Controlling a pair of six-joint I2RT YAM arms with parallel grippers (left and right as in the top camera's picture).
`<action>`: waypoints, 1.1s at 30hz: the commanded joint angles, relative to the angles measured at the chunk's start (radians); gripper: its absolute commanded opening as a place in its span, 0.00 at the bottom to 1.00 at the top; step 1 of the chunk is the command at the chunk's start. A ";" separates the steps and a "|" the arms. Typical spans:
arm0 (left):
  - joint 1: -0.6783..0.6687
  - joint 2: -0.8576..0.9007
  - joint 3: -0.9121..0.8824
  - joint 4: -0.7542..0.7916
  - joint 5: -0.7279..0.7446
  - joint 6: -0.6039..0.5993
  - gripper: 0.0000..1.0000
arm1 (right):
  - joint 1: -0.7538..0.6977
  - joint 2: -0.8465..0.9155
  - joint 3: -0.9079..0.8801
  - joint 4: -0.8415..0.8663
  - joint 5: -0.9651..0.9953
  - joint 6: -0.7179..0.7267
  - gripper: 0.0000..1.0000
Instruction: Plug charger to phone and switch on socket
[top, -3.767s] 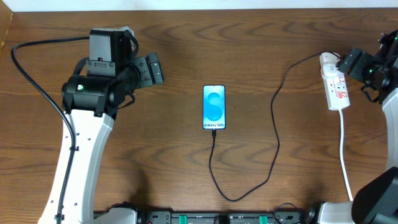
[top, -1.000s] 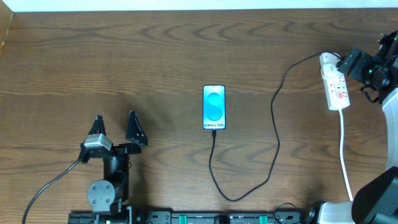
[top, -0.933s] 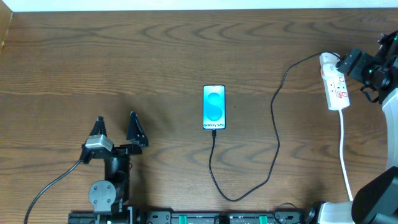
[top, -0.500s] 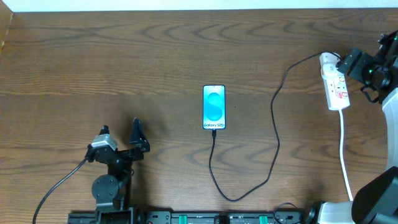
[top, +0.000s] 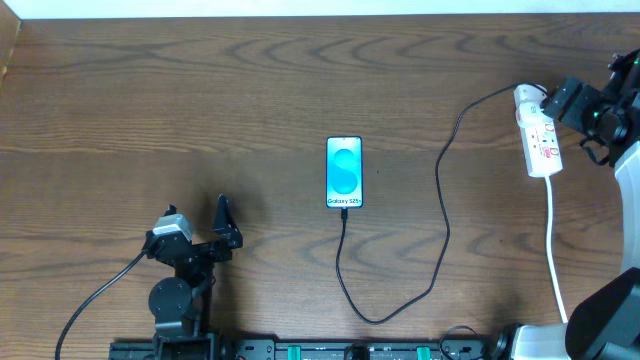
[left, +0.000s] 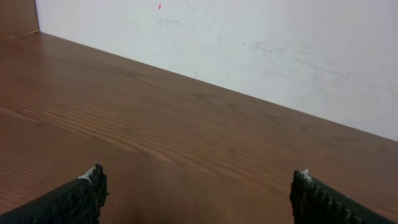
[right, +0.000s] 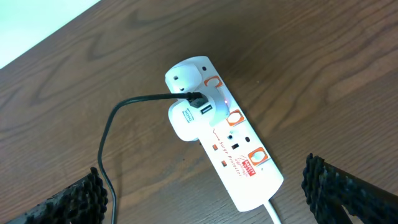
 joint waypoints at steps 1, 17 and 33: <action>-0.003 -0.009 -0.008 -0.049 0.018 0.028 0.95 | 0.004 0.000 -0.003 0.003 0.007 0.008 0.99; -0.003 -0.006 -0.008 -0.045 0.016 0.015 0.95 | 0.004 0.000 -0.003 0.003 0.007 0.008 0.99; -0.003 -0.006 -0.008 -0.045 0.016 0.015 0.95 | 0.004 0.000 -0.003 0.003 0.007 0.008 0.99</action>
